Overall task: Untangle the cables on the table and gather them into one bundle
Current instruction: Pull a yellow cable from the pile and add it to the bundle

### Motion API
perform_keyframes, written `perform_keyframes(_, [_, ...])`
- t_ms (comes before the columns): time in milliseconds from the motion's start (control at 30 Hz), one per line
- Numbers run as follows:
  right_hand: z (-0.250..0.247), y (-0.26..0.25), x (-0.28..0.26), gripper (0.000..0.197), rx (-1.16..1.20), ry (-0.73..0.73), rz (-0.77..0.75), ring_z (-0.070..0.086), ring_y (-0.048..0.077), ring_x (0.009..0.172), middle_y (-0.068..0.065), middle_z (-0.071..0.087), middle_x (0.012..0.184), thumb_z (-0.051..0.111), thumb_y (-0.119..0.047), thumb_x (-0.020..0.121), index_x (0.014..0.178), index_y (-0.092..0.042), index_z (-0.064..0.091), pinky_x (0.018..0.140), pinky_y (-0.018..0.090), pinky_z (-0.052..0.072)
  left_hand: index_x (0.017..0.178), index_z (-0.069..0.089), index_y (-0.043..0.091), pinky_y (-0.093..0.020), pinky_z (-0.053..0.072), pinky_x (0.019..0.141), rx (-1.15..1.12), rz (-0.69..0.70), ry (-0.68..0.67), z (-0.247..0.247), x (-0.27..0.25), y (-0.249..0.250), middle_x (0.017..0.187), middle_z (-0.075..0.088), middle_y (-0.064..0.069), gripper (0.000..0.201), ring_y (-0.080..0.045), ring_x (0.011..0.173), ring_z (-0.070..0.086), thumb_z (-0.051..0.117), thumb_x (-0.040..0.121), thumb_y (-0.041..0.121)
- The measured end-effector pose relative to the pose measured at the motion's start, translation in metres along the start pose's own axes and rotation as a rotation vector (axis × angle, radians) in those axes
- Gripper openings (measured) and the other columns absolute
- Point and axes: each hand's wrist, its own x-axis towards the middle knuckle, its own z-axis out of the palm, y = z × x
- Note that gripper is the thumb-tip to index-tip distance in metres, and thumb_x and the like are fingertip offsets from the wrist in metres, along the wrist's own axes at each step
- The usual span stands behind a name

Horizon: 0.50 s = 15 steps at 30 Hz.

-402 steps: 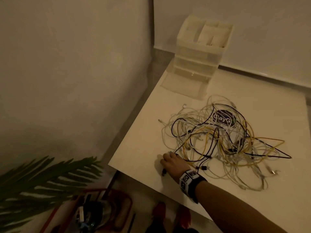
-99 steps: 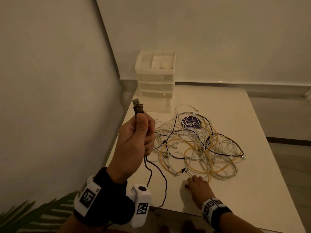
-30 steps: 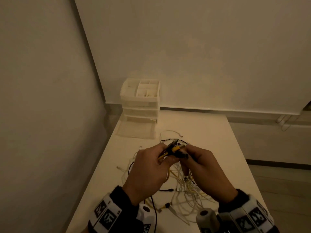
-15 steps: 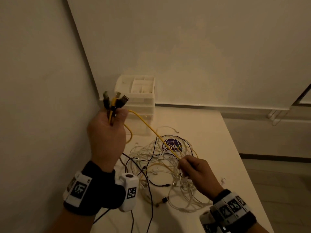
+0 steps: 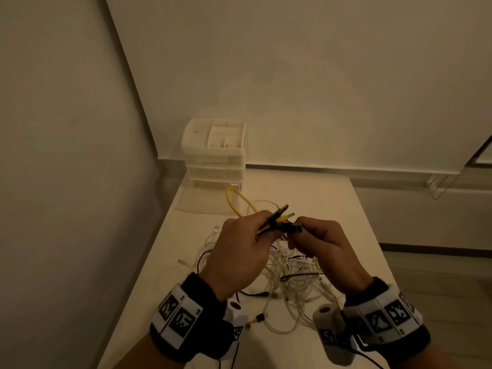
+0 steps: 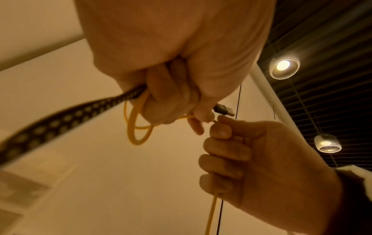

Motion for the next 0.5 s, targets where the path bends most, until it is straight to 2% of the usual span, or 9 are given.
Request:
perform_keyframes(33, [-0.004, -0.002, 0.002, 0.031, 0.011, -0.005, -0.009, 0.034, 0.013, 0.053, -0.003, 0.043, 0.055, 0.051, -0.022, 0.091, 0.064, -0.012, 0.063, 0.054, 0.021, 0.030, 0.099, 0.072, 0.020, -0.017, 0.038, 0.051, -0.010, 0.013, 0.029, 0.002, 0.002, 0.001, 0.065, 0.062, 0.013, 0.009, -0.012, 0.056, 0.054, 0.065, 0.093, 0.020])
perform_keyframes(100, [-0.010, -0.002, 0.005, 0.030, 0.032, -0.017, -0.026, 0.036, 0.011, 0.054, -0.002, 0.044, 0.057, 0.049, -0.020, 0.093, 0.071, -0.007, 0.064, 0.055, 0.020, 0.031, 0.099, 0.073, 0.018, -0.013, 0.033, 0.050, -0.032, 0.035, 0.099, 0.004, 0.007, 0.006, 0.062, 0.059, 0.014, 0.010, -0.009, 0.053, 0.051, 0.065, 0.092, 0.017])
perform_keyframes(167, [-0.008, 0.005, 0.005, 0.028, 0.055, -0.029, -0.034, 0.037, 0.009, 0.054, -0.007, 0.046, 0.059, 0.046, -0.017, 0.094, 0.078, -0.001, 0.062, 0.056, 0.019, 0.032, 0.099, 0.073, 0.018, -0.013, 0.038, 0.052, -0.042, 0.048, 0.175, 0.000, 0.012, 0.009, 0.069, 0.065, 0.013, 0.011, -0.007, 0.061, 0.058, 0.066, 0.091, 0.017])
perform_keyframes(233, [-0.005, 0.019, 0.004, 0.026, 0.071, -0.016, -0.025, 0.037, 0.008, 0.055, -0.008, 0.047, 0.061, 0.045, -0.017, 0.095, 0.081, -0.001, 0.061, 0.057, 0.018, 0.033, 0.091, 0.073, 0.019, -0.014, 0.041, 0.055, -0.039, 0.059, 0.260, -0.004, 0.017, 0.010, 0.069, 0.065, 0.018, 0.008, -0.003, 0.065, 0.061, 0.065, 0.090, 0.017])
perform_keyframes(333, [-0.005, 0.051, 0.000, 0.027, 0.012, 0.030, 0.049, 0.038, 0.008, 0.056, -0.009, 0.047, 0.060, 0.046, -0.021, 0.094, 0.079, -0.005, 0.061, 0.058, 0.019, 0.033, 0.082, 0.068, 0.027, -0.012, 0.038, 0.051, -0.073, 0.015, 0.388, -0.018, 0.022, 0.009, 0.060, 0.058, 0.024, 0.016, 0.005, 0.055, 0.055, 0.064, 0.092, 0.015])
perform_keyframes(433, [-0.010, 0.085, -0.010, 0.028, -0.124, 0.071, 0.140, 0.039, 0.009, 0.058, -0.011, 0.047, 0.061, 0.046, -0.028, 0.094, 0.074, -0.013, 0.059, 0.059, 0.024, 0.034, 0.080, 0.066, 0.027, -0.011, 0.031, 0.044, -0.103, -0.049, 0.564, -0.042, 0.026, 0.003, 0.055, 0.052, 0.015, 0.015, 0.001, 0.043, 0.045, 0.063, 0.093, 0.019])
perform_keyframes(500, [-0.014, 0.097, -0.013, 0.030, -0.235, 0.099, 0.167, 0.039, 0.006, 0.057, -0.010, 0.047, 0.061, 0.045, -0.032, 0.094, 0.073, -0.014, 0.056, 0.060, 0.027, 0.033, 0.081, 0.067, 0.023, -0.011, 0.031, 0.046, -0.074, -0.066, 0.569, -0.052, 0.026, -0.003, 0.058, 0.053, 0.012, 0.014, 0.001, 0.044, 0.046, 0.062, 0.094, 0.022])
